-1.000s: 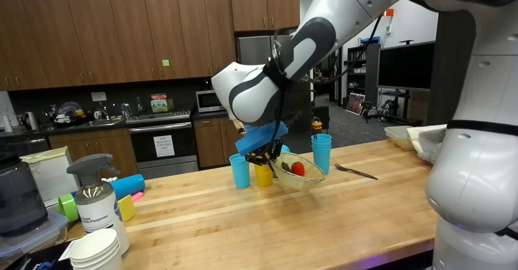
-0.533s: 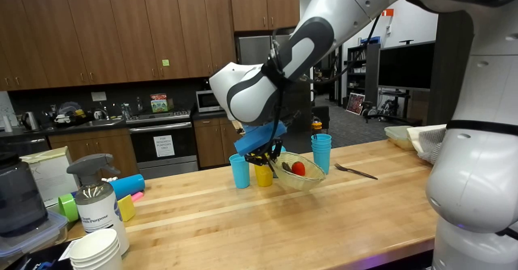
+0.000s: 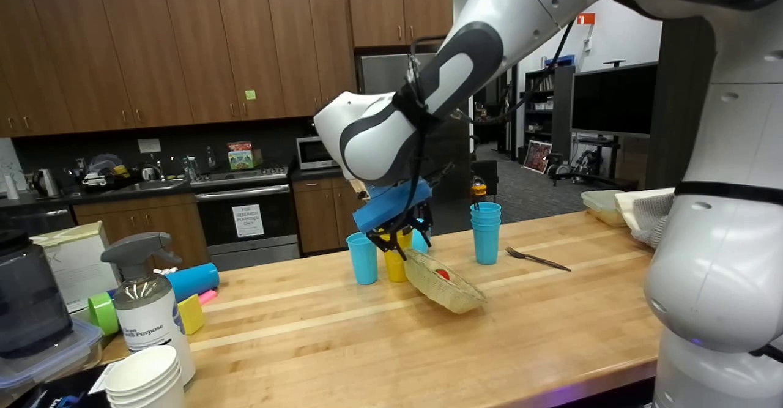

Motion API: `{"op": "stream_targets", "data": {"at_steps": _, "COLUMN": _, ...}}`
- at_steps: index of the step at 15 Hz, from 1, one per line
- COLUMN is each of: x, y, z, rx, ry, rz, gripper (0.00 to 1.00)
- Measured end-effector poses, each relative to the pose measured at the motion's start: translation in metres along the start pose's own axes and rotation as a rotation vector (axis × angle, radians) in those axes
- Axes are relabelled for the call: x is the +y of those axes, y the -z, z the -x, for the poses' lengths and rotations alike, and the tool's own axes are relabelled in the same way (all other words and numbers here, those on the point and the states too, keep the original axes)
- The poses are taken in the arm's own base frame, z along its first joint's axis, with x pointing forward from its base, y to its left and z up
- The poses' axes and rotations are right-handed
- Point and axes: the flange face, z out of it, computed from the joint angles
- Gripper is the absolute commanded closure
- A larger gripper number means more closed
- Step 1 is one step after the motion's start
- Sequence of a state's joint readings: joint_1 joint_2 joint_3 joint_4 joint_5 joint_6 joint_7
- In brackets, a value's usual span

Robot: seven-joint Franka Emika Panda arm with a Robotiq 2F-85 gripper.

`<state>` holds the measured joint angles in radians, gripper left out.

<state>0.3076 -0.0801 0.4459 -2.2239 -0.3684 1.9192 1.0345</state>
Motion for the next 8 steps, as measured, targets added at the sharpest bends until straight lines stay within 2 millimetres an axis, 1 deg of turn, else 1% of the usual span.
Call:
{"op": "stream_targets", "data": {"at_steps": 1, "x": 0.0, "y": 0.0009, "z": -0.0001, "rx": 0.0, "ry": -0.003, "rz": 0.001, "gripper": 0.02}}
{"op": "stream_targets", "data": {"at_steps": 2, "x": 0.0, "y": 0.0016, "z": -0.0004, "rx": 0.0, "ry": -0.006, "rz": 0.002, "gripper": 0.01}}
{"op": "stream_targets", "data": {"at_steps": 8, "x": -0.0013, "y": 0.0031, "z": -0.0021, "rx": -0.005, "ry": -0.027, "rz": 0.005, "gripper": 0.0}}
